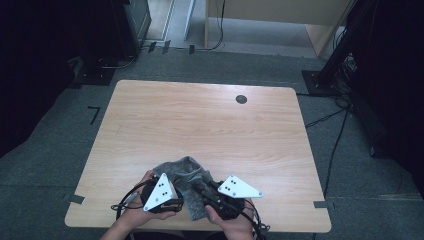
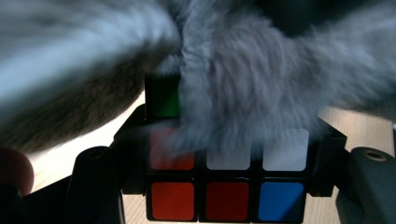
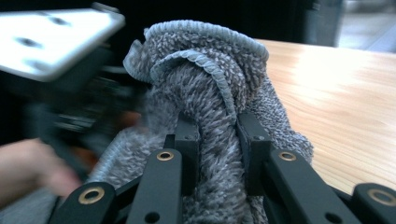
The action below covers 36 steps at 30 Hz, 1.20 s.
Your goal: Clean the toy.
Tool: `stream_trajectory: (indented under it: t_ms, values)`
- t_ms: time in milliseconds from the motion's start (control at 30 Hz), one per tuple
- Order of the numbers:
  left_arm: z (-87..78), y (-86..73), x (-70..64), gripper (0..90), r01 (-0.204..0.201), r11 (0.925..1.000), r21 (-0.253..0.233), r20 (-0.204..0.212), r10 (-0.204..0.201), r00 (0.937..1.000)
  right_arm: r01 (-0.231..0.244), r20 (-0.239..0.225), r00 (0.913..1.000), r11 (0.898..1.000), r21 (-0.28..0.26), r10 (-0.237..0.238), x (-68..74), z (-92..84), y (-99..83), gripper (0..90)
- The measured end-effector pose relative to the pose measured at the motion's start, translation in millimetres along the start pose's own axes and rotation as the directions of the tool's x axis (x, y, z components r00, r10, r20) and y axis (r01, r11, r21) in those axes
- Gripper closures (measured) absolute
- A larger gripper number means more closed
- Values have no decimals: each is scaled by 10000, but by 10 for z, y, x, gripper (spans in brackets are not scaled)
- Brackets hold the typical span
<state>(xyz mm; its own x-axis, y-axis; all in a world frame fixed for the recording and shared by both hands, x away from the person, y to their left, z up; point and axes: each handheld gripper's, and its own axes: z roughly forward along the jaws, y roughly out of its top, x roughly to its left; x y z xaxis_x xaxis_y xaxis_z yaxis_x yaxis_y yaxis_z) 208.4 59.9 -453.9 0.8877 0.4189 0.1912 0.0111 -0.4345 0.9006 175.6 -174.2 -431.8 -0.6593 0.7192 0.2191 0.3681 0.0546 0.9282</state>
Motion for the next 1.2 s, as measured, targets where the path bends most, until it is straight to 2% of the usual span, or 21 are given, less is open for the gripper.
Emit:
stream_trajectory:
  t_ms: [33, 67, 167, 267, 300, 433, 467, 500, 533, 567, 600, 633, 700, 800, 833, 867, 900, 967, 1067, 1133, 1200]
  values:
    - [0, 0, 0, 341, 0, 10000, 0, 0, 0, 10000, 0, 0, 10000, 10000, 0, 0, 0, 0, 0, 750]
    - [-16, 1, 20, 341, 132, 9999, -92, 33, -131, 9999, 41, 585, 9983, 9999, 126, -48, -69, -5, -17, 751]
    - [-40, 9, 65, 341, 313, 9993, -213, -51, -314, 9995, -769, 1323, 9886, 9964, 361, 715, -279, -36, -62, 751]
    - [17, -20, 40, 341, -66, 9993, 362, -374, 80, 9993, -791, 897, 9927, 9968, -145, 800, -230, -103, 8, 751]
    - [44, -31, 22, 341, -141, 9986, 517, -399, 162, 9991, -487, 167, 9986, 9977, -465, 496, -86, -122, 83, 750]
    - [83, -13, -50, 341, -295, 9986, 450, -114, 300, 9995, -38, -389, 9992, 9998, -179, 32, 99, -72, 102, 748]
    - [62, 6, -56, 341, -240, 9994, 253, 20, 239, 9997, 67, -393, 9992, 10000, 10, -66, 113, -39, 79, 748]
    - [52, 15, -59, 341, -272, 9993, 251, -10, 272, 9996, -287, -389, 9988, 9995, -93, 283, 31, -4, 11, 746]
    - [38, 15, -54, 341, -304, 9993, 216, -8, 304, 9995, -287, -389, 9988, 9995, -93, 283, 31, -4, 11, 746]
    - [21, 10, -43, 341, -293, 9995, 142, 33, 293, 9996, -547, -130, 9984, 9985, 30, 547, -40, 2, -8, 746]
    - [7, 7, -30, 341, -242, 9997, 68, 45, 241, 9997, -891, 674, 9940, 9954, 342, 866, -206, 2, -47, 747]
    - [-5, 8, -15, 341, -137, 9999, -45, 35, 137, 9999, -891, 674, 9940, 9954, 342, 866, -206, 2, -47, 747]
    - [-15, 14, 15, 341, -33, 10000, -69, -32, 33, 10000, -1603, 1047, 9822, 9864, 361, 1558, -351, -29, -100, 747]
    - [38, -20, 15, 341, -242, 9984, 520, -315, 259, 9992, -1624, 830, 9834, 9867, 26, 1616, -338, -88, -80, 747]
    - [64, -38, 6, 341, -269, 9973, 682, -357, 294, 9989, -1451, 583, 9876, 9893, -123, 1456, -274, -100, -45, 747]
    - [107, -50, -14, 341, -220, 9960, 862, -286, 245, 9993, -970, -50, 9953, 9949, -280, 969, -99, -99, 18, 746]
    - [107, -50, -14, 341, -220, 9960, 862, -286, 245, 9993, -970, -50, 9953, 9949, -280, 969, -99, -99, 18, 746]
    - [111, -29, -43, 340, -265, 9971, 713, -126, 274, 9995, -280, -759, 9968, 9994, -196, 264, 135, -57, 40, 746]
    - [69, 14, -65, 341, -427, 9976, 542, -100, 433, 9990, -144, -819, 9965, 9999, -55, 139, 147, -7, 5, 744]
    - [40, 9, -46, 341, -320, 9988, 373, 73, 317, 9995, -880, -924, 9920, 9960, -173, 861, 22, 3, -35, 745]
    - [16, 4, -19, 341, -202, 9996, 219, 172, 198, 9997, -1140, -64, 9935, 9934, 84, 1141, -123, 1, -70, 747]
